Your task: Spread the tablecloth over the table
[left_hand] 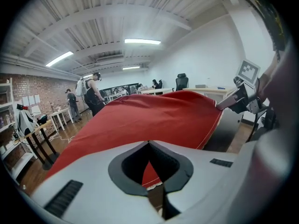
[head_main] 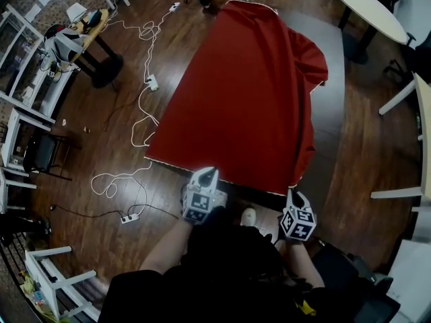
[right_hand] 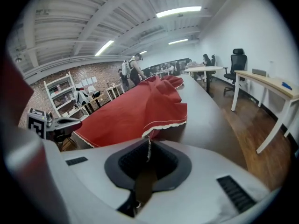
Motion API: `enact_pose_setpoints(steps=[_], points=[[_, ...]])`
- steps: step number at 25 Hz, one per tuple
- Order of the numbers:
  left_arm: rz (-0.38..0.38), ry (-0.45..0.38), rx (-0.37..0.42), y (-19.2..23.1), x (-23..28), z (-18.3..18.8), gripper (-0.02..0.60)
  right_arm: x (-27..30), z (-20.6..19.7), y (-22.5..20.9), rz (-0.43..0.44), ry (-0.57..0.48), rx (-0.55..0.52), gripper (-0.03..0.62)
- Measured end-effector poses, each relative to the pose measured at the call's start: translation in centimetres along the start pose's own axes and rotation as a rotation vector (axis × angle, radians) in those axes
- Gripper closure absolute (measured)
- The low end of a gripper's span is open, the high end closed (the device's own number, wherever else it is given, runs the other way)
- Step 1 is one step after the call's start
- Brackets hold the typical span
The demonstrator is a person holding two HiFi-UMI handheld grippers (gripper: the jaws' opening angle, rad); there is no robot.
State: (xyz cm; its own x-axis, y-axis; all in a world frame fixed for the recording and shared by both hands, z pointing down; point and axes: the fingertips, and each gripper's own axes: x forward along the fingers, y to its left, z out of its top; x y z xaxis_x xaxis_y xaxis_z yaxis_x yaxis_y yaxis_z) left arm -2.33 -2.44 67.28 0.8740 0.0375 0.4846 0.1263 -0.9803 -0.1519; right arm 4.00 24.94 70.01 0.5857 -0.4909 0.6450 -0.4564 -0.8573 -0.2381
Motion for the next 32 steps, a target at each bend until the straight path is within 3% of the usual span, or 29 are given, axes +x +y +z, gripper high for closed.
enact_pose_setpoints(steps=[6,14,18,20,28,32], points=[[-0.002,-0.007,-0.021,-0.1,0.2,0.8,0.58,0.3,-0.5,1.7,0.052,0.019,-0.017,0.574],[-0.125,0.036,0.001,-3.6,2.7,2.0,0.58,1.2,-0.9,2.4,0.096,0.059,-0.043,0.568],[-0.177,0.084,0.018,-4.5,4.7,1.7,0.568,0.8,-1.9,4.2,0.207,0.112,-0.052,0.388],[-0.195,0.09,0.023,-4.8,5.5,1.9,0.568,0.2,-2.0,4.0,0.216,0.113,-0.051,0.388],[-0.301,0.043,0.045,-7.1,8.9,6.3,0.568,-0.3,3.1,-3.8,0.044,-0.035,0.053,0.388],[-0.355,0.072,0.084,-8.2,9.8,7.5,0.568,2.3,5.4,-6.7,-0.05,-0.062,0.101,0.388]])
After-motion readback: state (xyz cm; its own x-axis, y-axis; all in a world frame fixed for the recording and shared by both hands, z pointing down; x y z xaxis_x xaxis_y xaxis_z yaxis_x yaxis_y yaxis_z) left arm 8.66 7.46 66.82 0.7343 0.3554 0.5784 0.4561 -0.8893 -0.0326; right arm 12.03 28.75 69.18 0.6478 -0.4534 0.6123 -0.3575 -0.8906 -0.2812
